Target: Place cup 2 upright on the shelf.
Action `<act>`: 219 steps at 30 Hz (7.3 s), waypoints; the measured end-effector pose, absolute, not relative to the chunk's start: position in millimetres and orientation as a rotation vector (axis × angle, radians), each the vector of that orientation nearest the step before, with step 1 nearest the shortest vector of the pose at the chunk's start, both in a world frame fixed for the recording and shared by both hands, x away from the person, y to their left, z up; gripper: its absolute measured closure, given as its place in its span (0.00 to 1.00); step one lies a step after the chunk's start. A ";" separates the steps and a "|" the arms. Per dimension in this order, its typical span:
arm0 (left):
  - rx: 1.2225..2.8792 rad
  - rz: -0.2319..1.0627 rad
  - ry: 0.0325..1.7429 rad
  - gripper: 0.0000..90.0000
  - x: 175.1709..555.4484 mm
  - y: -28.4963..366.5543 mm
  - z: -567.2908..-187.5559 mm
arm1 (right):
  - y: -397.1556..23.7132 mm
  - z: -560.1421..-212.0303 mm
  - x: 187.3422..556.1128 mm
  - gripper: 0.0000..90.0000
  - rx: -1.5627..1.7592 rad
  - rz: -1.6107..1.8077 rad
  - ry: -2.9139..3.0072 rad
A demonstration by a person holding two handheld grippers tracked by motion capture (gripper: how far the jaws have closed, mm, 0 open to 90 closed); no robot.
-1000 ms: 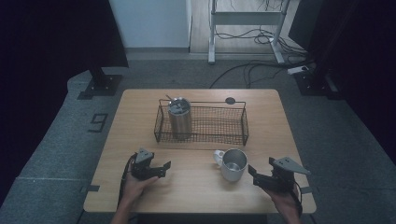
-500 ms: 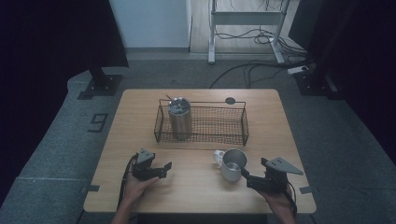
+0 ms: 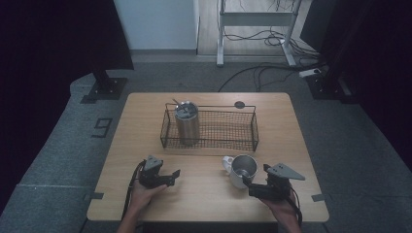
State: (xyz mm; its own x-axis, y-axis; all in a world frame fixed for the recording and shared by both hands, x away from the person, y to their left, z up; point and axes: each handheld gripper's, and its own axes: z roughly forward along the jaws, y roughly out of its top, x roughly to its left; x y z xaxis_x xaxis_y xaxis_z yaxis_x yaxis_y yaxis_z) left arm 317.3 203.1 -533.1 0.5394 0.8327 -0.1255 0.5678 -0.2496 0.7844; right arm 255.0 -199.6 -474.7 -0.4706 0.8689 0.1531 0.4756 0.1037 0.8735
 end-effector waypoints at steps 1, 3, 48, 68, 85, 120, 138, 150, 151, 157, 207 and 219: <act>1.946 0.401 1.137 0.16 317.2 202.9 -533.1 | -199.0 -475.1 255.3 0.08 1.310 1.323 1.991; 1.947 0.395 1.136 0.16 317.3 202.6 -533.4 | -198.0 -475.7 256.0 0.07 1.309 1.319 1.997; 1.951 0.391 1.136 0.17 317.3 203.4 -533.1 | -166.7 -507.6 288.9 0.00 1.312 1.196 2.058; 1.955 0.393 1.128 0.17 317.1 201.9 -534.3 | -164.5 -516.2 293.9 0.07 1.264 1.165 2.053; 1.955 0.397 1.133 0.17 317.2 203.2 -535.2 | -171.3 -509.6 292.8 0.08 1.270 1.198 2.038; 1.936 0.381 1.148 0.18 316.7 206.5 -534.1 | -179.7 -465.4 292.2 0.08 1.221 1.308 1.995; 1.939 0.371 1.148 0.18 316.6 206.0 -534.5 | -175.6 -440.6 299.6 0.08 1.181 1.334 1.986; 1.935 0.372 1.153 0.18 316.4 206.6 -533.9 | -172.7 -422.7 310.7 0.08 1.162 1.356 1.983; 1.936 0.372 1.153 0.18 316.4 206.6 -534.0 | -172.1 -421.3 311.7 0.08 1.160 1.357 1.985; 1.941 0.369 1.151 0.18 316.3 206.2 -534.1 | -171.4 -413.8 318.2 0.08 1.162 1.380 1.990; 1.949 0.364 1.154 0.18 316.5 206.3 -535.4 | -159.9 -375.9 373.4 0.08 1.157 1.330 2.000; 1.951 0.367 1.139 0.18 314.7 203.9 -532.8 | -156.2 -374.9 388.3 0.08 1.164 1.315 2.002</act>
